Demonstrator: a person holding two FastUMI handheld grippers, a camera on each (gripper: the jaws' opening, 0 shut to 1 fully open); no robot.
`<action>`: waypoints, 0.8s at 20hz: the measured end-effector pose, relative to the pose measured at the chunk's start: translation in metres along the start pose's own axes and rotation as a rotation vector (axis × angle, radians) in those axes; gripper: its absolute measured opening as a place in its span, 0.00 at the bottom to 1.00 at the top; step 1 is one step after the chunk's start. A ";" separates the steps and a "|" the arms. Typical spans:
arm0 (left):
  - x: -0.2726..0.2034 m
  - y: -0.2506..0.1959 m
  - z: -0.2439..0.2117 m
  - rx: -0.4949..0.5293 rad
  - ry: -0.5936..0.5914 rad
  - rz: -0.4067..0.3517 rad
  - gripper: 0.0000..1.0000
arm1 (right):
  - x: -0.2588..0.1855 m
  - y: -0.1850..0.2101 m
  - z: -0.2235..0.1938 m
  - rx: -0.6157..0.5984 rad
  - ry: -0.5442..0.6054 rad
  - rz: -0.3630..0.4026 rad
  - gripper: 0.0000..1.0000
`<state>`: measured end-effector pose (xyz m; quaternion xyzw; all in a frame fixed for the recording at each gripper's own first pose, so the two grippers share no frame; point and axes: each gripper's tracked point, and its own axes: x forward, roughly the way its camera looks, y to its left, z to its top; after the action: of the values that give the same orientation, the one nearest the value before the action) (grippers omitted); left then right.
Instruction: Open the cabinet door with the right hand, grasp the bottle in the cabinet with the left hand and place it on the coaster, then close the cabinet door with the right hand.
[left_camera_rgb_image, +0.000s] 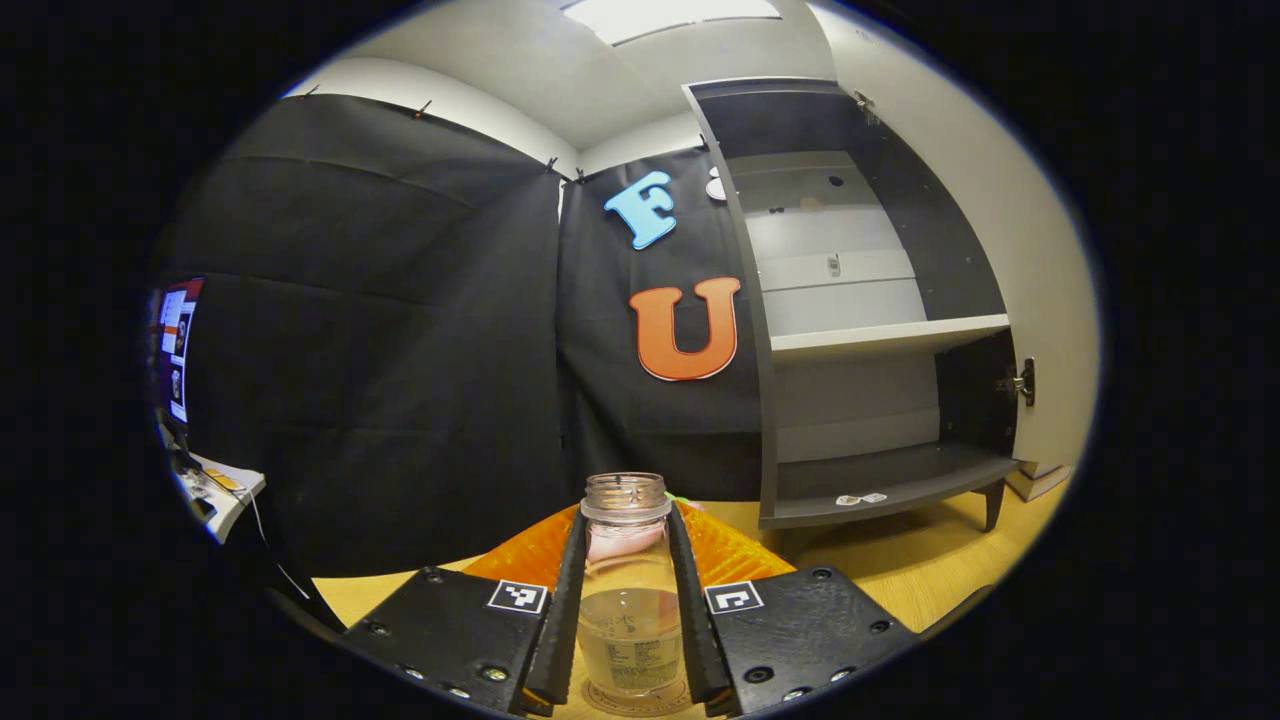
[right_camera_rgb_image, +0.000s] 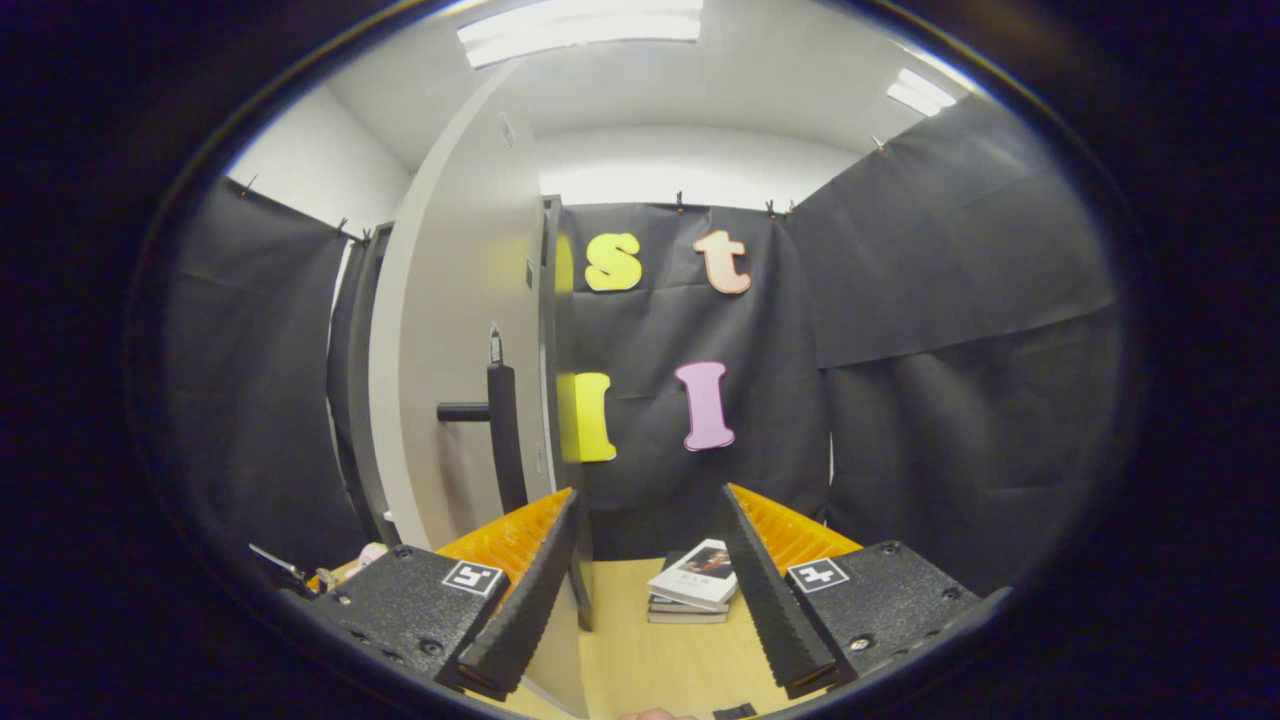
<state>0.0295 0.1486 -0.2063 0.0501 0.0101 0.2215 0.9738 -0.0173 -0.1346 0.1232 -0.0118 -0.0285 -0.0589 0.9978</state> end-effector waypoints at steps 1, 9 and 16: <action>-0.001 -0.002 -0.005 -0.009 0.007 -0.007 0.43 | 0.001 -0.002 0.001 -0.003 0.002 -0.007 0.89; -0.004 0.001 -0.018 -0.042 0.019 -0.010 0.43 | 0.000 0.000 0.000 0.033 0.020 -0.020 0.89; -0.010 -0.004 -0.019 -0.046 0.023 -0.030 0.46 | -0.001 0.000 0.002 0.015 0.015 -0.029 0.89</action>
<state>0.0215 0.1423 -0.2253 0.0250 0.0168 0.2077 0.9777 -0.0180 -0.1348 0.1248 -0.0034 -0.0214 -0.0733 0.9971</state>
